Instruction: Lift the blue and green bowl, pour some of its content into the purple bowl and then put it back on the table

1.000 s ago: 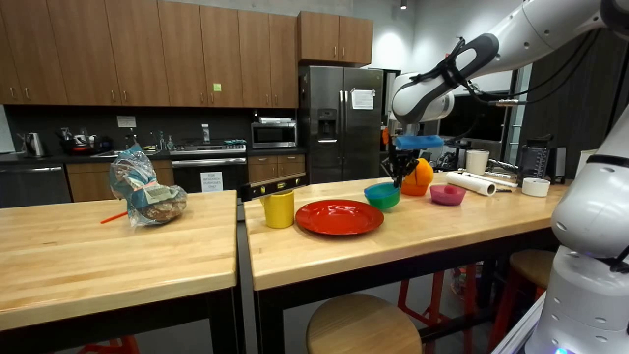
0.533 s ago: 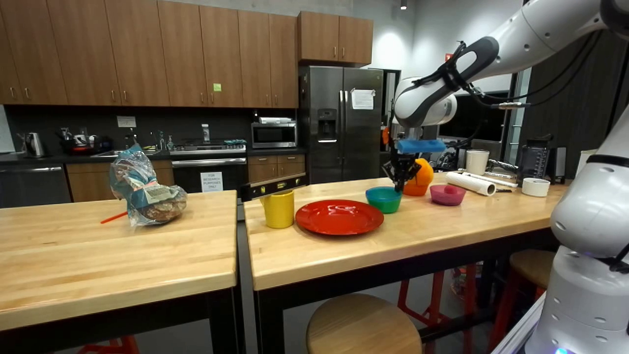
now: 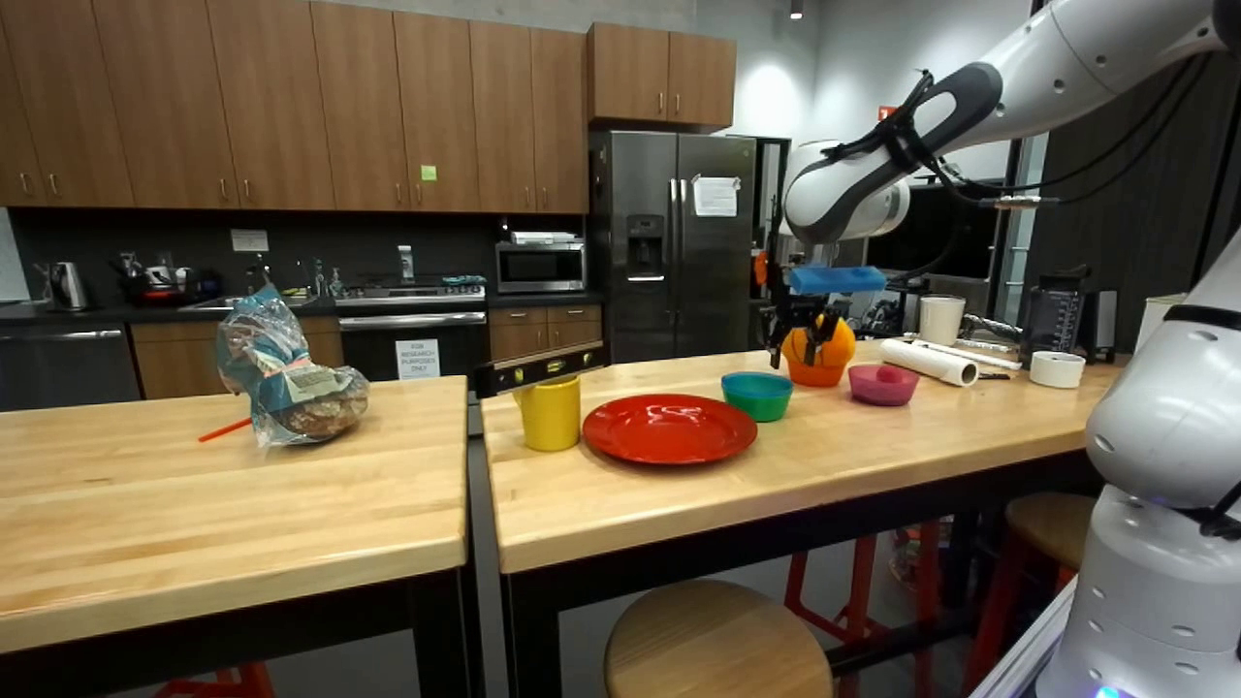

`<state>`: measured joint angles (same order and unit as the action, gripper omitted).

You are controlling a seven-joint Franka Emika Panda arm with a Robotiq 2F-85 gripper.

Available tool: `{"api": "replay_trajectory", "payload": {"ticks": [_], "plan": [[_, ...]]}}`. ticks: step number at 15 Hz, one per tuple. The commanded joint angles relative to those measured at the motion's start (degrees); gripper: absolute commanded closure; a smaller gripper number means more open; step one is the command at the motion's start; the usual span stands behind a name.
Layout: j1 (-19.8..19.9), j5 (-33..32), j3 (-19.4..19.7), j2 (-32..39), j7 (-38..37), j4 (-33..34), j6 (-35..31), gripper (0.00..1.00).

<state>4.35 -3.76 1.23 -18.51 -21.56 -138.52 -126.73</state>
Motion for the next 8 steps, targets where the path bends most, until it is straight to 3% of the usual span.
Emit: {"api": "replay_trajectory", "payload": {"ticks": [1,3,8], "plan": [[0.69,-2.08,-1.66,-3.80,0.63,-0.17,2.95,0.05],[0.59,-3.16,-2.51,-5.17,0.76,-0.05,4.48,0.00],[0.03,-4.52,-4.31,-9.63,2.24,-0.50,8.70,0.00]]}}
